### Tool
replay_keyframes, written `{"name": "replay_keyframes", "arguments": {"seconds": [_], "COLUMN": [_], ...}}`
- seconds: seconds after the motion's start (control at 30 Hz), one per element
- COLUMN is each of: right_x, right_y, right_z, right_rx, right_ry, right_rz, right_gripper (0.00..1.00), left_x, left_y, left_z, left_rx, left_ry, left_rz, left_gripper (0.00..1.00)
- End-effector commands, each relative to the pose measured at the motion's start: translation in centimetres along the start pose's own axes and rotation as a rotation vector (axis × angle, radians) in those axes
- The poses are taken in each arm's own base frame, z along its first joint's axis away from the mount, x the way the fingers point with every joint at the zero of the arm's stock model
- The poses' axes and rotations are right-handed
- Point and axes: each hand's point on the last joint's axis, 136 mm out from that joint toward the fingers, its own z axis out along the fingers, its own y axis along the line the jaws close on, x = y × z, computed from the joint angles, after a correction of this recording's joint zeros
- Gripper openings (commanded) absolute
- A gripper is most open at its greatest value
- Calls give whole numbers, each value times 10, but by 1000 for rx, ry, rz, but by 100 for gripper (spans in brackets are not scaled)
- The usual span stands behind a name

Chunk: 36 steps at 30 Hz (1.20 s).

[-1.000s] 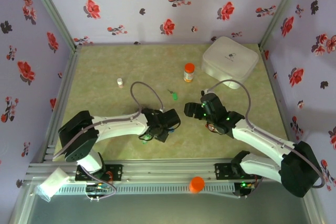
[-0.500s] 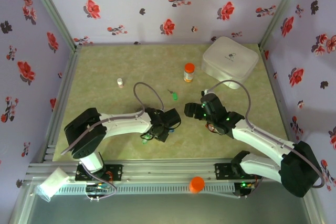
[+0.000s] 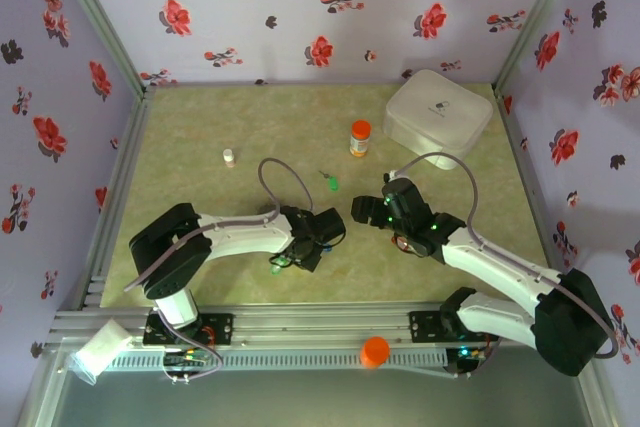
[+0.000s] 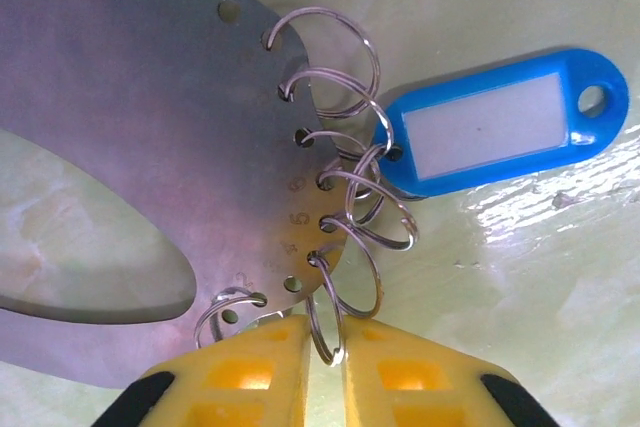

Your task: Put the keys on the keyring

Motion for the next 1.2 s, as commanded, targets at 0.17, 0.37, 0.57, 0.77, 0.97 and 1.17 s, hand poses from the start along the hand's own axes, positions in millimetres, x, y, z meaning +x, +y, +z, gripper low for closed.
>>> {"name": "replay_keyframes", "arguments": {"seconds": [0.17, 0.37, 0.57, 0.77, 0.97, 1.17], "right_x": [1, 2, -3, -15, -36, -40], "right_y": [-5, -7, -5, 4, 11, 31], "right_z": [-2, -2, -4, -16, -40, -60], "right_rx": [19, 25, 25, -3, -16, -117], "right_ry": [-13, -15, -29, -72, -160, -194], "right_rz": [6, 4, -25, -122, -249, -399], "right_gripper": [82, 82, 82, 82, 81, 80], "left_x": [-10, -20, -31, -30, -23, -8], "left_y": [11, 12, 20, 16, 19, 39], "left_z": [-7, -28, -58, -87, -119, -146], "left_rx": [-67, -63, -36, 83, 158, 187], "left_ry": [-22, -126, -329, -494, -651, -786], "left_rz": [16, 47, 98, 206, 312, 327], "left_gripper": [9, 0, 0, 0, 0, 0]}}
